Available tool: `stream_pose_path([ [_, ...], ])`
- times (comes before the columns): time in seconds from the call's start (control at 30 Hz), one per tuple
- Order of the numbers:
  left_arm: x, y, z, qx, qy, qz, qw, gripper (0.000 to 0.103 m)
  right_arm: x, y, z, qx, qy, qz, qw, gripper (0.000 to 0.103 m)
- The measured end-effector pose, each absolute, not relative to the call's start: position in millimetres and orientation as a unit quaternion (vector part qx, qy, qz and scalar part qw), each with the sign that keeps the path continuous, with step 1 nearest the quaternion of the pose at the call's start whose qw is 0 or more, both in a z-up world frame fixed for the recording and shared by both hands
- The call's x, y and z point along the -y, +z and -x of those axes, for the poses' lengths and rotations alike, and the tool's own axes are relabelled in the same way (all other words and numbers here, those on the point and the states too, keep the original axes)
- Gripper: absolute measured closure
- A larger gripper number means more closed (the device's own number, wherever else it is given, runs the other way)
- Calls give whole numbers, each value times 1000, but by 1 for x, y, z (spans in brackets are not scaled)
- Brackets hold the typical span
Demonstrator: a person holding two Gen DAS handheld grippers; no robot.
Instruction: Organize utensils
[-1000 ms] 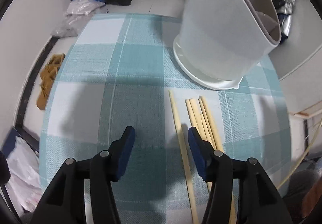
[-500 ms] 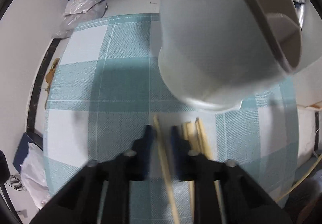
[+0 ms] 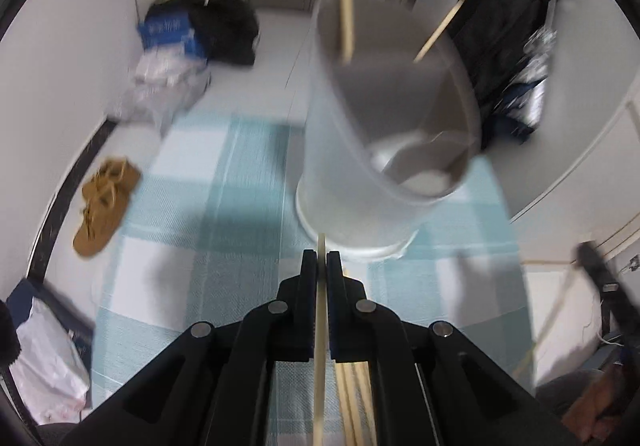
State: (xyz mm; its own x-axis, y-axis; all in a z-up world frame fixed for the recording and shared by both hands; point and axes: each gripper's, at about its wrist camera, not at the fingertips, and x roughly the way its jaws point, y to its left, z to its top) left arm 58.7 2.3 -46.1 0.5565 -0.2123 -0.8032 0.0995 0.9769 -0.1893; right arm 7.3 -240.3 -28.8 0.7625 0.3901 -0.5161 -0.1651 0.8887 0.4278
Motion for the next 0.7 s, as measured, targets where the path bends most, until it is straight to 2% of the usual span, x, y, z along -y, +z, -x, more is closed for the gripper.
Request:
stream_pose_path([
  [0.23,-6,-9,-29,-391,-122,84,908,103,225,-20,4,-305,161,-166,924,99],
  [0.4,-8,-8,-27,-383,-129,80,911,103,203,-1,19,-280,162,-121,939,99],
  [0.7,-14,10,-9,-375,-144,63,914,103,181,9,30,-269,170,-103,942,99],
])
